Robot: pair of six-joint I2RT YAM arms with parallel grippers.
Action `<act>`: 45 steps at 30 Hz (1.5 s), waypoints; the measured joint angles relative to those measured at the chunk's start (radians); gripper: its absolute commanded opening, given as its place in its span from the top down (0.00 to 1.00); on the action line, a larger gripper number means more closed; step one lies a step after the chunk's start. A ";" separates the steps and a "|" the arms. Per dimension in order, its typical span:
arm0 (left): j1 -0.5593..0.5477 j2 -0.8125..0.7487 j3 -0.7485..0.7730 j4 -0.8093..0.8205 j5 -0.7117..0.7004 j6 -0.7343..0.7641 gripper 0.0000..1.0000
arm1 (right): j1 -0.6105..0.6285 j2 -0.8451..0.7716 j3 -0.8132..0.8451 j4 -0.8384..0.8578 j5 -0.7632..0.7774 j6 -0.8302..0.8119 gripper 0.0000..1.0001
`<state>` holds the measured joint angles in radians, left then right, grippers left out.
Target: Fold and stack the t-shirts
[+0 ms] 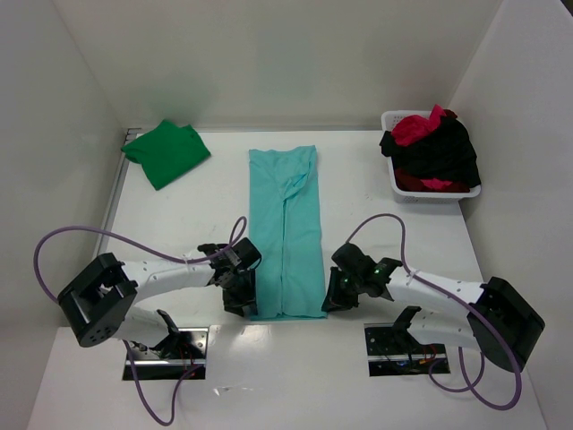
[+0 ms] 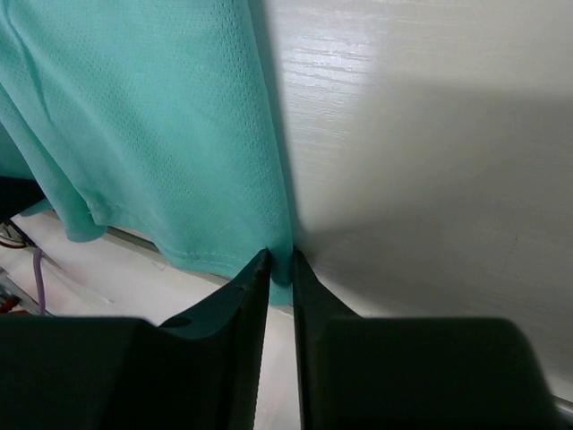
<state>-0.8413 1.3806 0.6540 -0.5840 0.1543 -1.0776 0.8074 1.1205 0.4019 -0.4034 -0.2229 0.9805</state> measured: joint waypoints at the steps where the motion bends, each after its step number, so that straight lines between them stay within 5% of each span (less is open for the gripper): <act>1: 0.000 0.000 0.000 0.003 0.000 0.000 0.56 | 0.000 0.000 0.000 0.000 -0.001 -0.002 0.84; 11: 0.000 0.000 -0.016 0.031 0.008 -0.002 0.99 | 0.000 0.000 -0.002 0.029 -0.007 -0.013 0.99; 20: 0.000 0.000 0.018 -0.001 0.004 0.019 1.00 | 0.000 -0.066 -0.003 0.026 0.002 0.000 1.00; 29: 0.008 -0.002 0.256 -0.093 -0.086 0.092 1.00 | -0.086 -0.041 0.133 -0.045 0.049 -0.059 1.00; 36: 0.089 0.039 0.376 -0.134 -0.160 0.192 1.00 | -0.253 0.079 0.287 -0.048 0.064 -0.175 1.00; 45: 0.257 0.185 0.528 -0.147 -0.209 0.331 1.00 | -0.292 0.355 0.494 -0.013 0.055 -0.276 1.00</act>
<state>-0.5846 1.5656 1.1823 -0.7313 -0.0550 -0.7464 0.5154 1.4759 0.8960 -0.4168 -0.1675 0.7047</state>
